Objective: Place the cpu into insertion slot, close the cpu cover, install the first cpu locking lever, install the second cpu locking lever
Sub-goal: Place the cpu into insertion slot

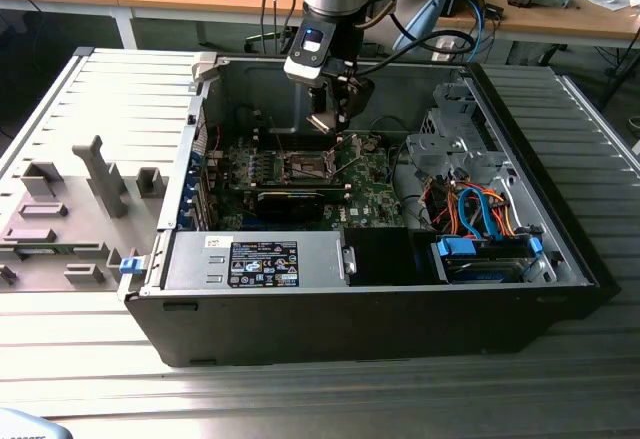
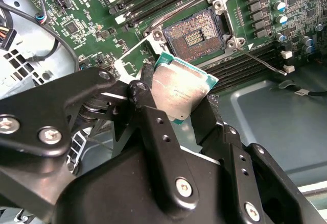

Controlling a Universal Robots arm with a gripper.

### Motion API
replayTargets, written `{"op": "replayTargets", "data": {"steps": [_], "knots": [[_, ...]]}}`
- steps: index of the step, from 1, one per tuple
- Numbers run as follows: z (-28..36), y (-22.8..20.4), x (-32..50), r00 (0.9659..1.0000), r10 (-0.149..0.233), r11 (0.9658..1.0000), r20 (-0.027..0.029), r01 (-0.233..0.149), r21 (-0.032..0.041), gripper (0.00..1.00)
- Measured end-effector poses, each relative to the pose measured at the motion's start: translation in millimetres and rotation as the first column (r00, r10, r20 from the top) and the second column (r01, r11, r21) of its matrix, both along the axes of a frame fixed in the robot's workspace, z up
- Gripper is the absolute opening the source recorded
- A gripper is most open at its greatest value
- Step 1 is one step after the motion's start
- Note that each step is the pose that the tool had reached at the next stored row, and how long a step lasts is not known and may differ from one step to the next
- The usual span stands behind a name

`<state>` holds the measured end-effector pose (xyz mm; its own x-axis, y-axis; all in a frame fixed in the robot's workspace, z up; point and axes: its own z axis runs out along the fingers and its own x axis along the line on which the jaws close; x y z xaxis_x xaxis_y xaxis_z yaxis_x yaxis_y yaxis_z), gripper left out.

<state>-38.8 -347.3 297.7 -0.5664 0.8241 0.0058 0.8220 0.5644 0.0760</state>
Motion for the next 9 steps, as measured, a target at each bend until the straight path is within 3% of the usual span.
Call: {"op": "replayTargets", "data": {"steps": [9], "knots": [[-0.3, 0.0, 0.0, 0.9999, -0.012, 0.9999, 0.0, 0.012, -0.0001, 0.54]]}}
